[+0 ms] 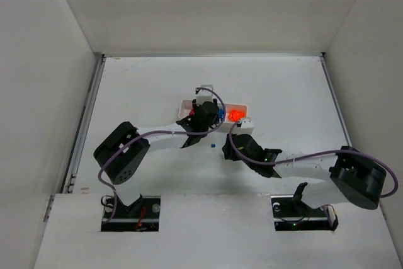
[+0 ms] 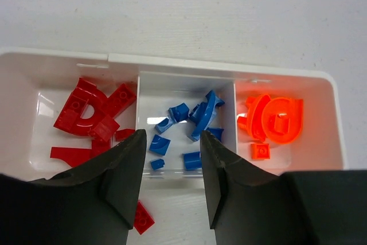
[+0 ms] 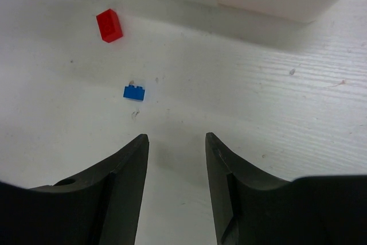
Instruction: Sort the legos into containers by color
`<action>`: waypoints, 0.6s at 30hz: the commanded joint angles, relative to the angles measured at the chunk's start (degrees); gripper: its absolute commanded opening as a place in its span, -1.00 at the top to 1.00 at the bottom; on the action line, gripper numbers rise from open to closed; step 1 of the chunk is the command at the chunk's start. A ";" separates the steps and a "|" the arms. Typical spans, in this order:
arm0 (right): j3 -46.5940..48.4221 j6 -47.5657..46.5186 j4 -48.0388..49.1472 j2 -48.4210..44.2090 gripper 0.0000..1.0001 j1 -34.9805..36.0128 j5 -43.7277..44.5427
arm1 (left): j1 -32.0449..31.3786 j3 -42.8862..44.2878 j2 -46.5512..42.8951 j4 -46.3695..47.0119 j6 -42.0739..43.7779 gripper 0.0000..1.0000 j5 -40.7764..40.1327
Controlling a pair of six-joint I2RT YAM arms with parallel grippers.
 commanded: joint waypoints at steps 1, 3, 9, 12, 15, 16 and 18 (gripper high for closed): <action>3.80 0.28 3.25 3.01 0.01 1.58 1.61 | 0.50 0.17 -3.73 1.78 1.17 0.20 0.16; 4.85 0.19 3.25 4.77 0.02 2.45 2.23 | 1.11 -1.68 -5.92 1.86 0.64 0.21 0.16; 7.84 0.45 3.42 10.22 0.03 3.95 3.55 | 3.13 -8.88 -13.30 2.39 -0.59 0.24 -0.10; 8.72 0.81 3.51 12.42 0.05 4.30 3.72 | 4.62 -13.01 -17.52 3.00 -1.29 0.25 -0.28; 10.22 0.98 3.69 14.97 0.07 4.65 3.99 | 6.21 -17.05 -22.18 3.00 -1.99 0.25 -0.28; 10.66 0.98 3.69 15.58 0.08 4.83 4.34 | 6.73 -18.28 -23.67 2.66 -2.26 0.25 -0.36; 11.71 0.98 3.69 16.82 0.09 5.53 5.56 | 7.70 -20.48 -26.40 2.22 -2.87 0.25 -0.37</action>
